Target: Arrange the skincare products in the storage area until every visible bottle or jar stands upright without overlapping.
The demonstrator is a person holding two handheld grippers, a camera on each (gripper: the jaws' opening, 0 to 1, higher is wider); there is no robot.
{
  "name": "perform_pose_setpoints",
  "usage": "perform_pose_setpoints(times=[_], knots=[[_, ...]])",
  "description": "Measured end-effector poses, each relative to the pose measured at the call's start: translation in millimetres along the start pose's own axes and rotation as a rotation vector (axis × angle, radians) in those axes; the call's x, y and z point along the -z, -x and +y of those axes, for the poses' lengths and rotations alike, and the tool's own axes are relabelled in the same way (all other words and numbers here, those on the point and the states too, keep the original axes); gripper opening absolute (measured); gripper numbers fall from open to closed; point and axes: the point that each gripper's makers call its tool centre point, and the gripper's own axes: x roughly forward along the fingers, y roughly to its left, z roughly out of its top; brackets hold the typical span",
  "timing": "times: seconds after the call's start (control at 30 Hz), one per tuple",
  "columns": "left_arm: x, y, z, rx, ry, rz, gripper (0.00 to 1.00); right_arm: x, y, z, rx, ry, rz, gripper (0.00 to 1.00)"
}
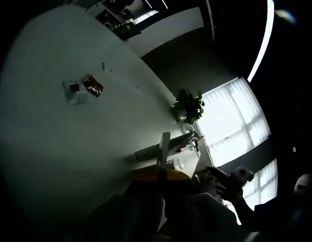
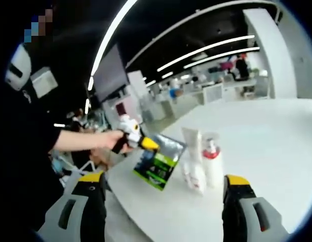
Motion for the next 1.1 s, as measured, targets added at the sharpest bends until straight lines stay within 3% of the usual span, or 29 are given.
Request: perform_pose_setpoints(times=[0.33,0.47,0.63,0.73,1.1], knots=[[3.1,-18,31.2,-0.069,0.038,0.034,0.04,0.4,2,-8,0.016,-0.022,-0.012,0.99],[2.2,-24,37.6,-0.078,0.053,0.034,0.04,-2.7,4,-6,0.009,-0.045,-0.042,0.99],[0.7,-34,43.2,-0.079,0.076,0.030,0.04,2.0,4,-9,0.023,-0.046,-0.026,0.99],[1.5,-40,46.8,-0.077,0.110,0.045,0.04,2.4,4,-10,0.027,-0.055,-0.029,0.99],[2.9,-47,63.4,-0.134,0.107,0.091,0.04,2.5,4,-11,0.040,-0.074,-0.044,0.99]])
